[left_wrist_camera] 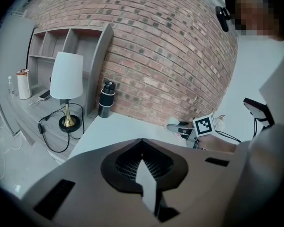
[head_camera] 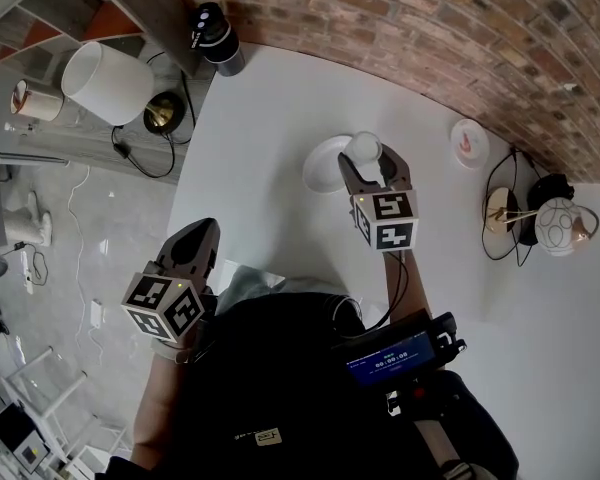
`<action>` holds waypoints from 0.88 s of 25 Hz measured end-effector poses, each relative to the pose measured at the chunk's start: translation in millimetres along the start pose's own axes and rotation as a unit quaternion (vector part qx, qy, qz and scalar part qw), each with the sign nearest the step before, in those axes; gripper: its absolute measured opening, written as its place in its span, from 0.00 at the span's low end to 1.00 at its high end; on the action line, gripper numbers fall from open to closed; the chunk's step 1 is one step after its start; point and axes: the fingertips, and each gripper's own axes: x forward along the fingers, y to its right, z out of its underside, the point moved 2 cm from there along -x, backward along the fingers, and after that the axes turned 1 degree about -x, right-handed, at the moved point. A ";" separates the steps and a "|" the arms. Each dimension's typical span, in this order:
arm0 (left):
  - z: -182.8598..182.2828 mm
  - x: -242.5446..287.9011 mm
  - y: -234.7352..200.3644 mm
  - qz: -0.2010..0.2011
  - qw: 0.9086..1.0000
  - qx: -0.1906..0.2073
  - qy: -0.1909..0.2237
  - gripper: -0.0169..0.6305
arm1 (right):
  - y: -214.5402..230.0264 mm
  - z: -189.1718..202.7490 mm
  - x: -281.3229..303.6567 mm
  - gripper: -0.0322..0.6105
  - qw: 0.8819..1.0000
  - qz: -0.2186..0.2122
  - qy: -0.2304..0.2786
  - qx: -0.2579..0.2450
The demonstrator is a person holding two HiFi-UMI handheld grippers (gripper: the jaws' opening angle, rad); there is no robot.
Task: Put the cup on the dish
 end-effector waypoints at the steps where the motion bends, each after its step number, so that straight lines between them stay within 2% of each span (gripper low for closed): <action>1: -0.1 1.0 0.1 -0.001 1.000 0.000 -0.002 0.03 | 0.0 2.0 2.1 0.45 1.000 -0.001 0.000 0.000; 22: 10.8 12.4 -4.7 -0.021 0.999 -0.007 -0.035 0.03 | -3.4 50.6 47.6 0.45 0.999 -0.018 -0.034 0.000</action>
